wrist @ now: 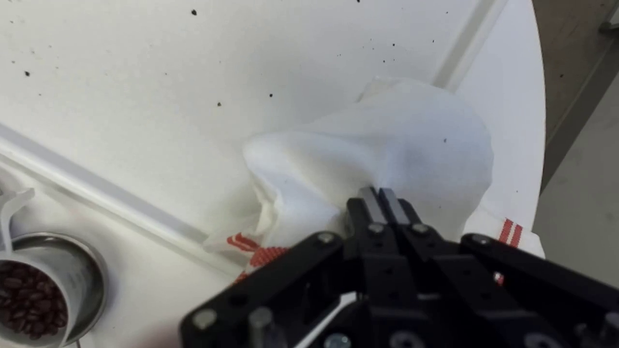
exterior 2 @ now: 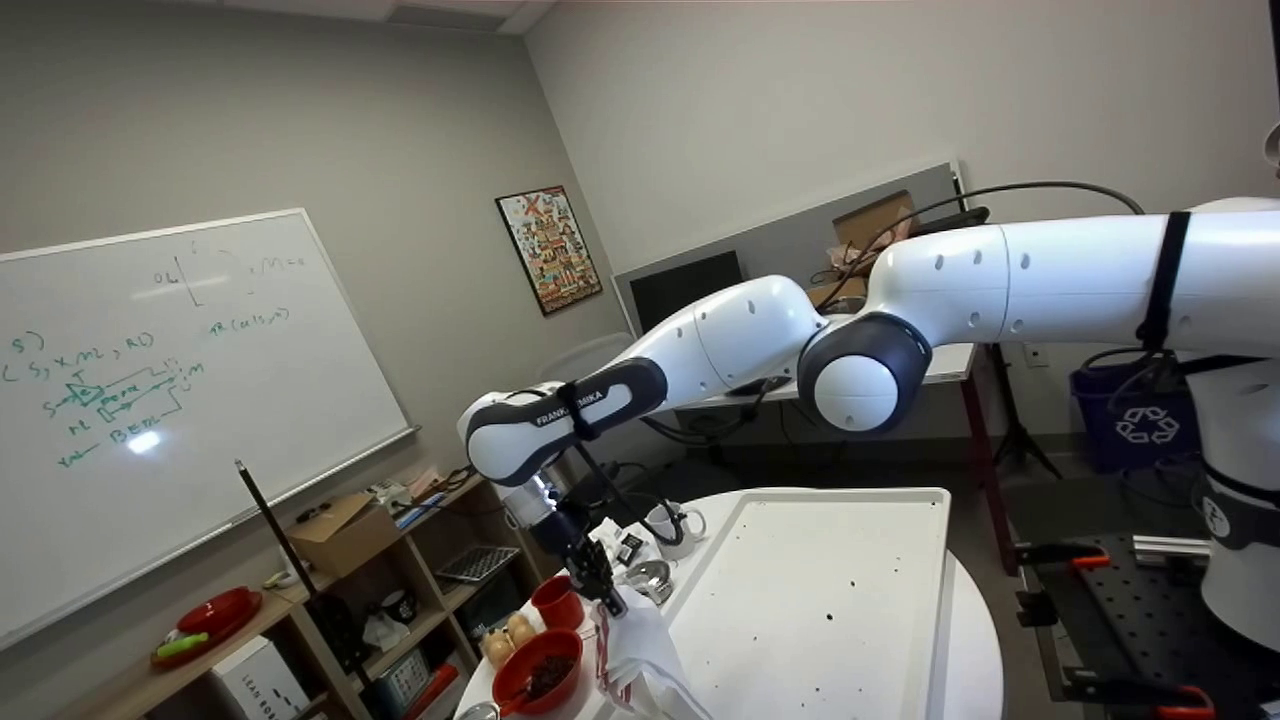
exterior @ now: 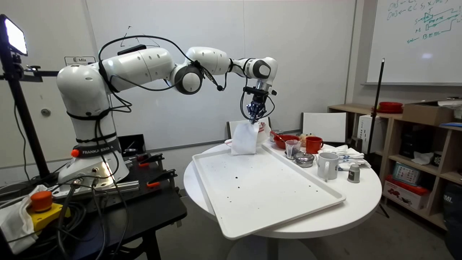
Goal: Pick up the cloth from the table and clean the tray
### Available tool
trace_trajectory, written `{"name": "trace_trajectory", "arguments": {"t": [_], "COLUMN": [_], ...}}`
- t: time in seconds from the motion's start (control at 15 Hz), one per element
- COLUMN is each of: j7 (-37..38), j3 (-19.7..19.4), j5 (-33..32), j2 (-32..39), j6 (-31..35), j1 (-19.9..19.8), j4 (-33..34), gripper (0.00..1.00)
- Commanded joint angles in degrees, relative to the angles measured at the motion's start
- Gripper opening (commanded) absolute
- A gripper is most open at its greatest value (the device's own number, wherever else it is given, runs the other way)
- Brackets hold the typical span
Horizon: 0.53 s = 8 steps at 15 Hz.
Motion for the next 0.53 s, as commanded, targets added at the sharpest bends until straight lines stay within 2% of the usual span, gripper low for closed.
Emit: {"name": "trace_trajectory", "arguments": {"t": [0.0, 0.27, 0.33, 0.4, 0.47], "j7": [-0.4, -1.0, -1.2, -1.1, -0.4], "j3": [-0.2, -1.7, -3.8, -4.6, -4.6], "j5": [-0.2, -1.5, -0.6, -0.9, -2.2], "j2": [0.8, 2.8, 6.2, 6.7, 4.7], "j6": [-0.5, -0.6, -3.0, -3.3, -0.9], "j1": [-0.5, -1.4, -0.8, -1.0, -1.6], "j4": [-2.5, -3.8, 1.6, 1.8, -2.9], "gripper": [0.01, 0.01, 0.01, 0.01, 0.01]}}
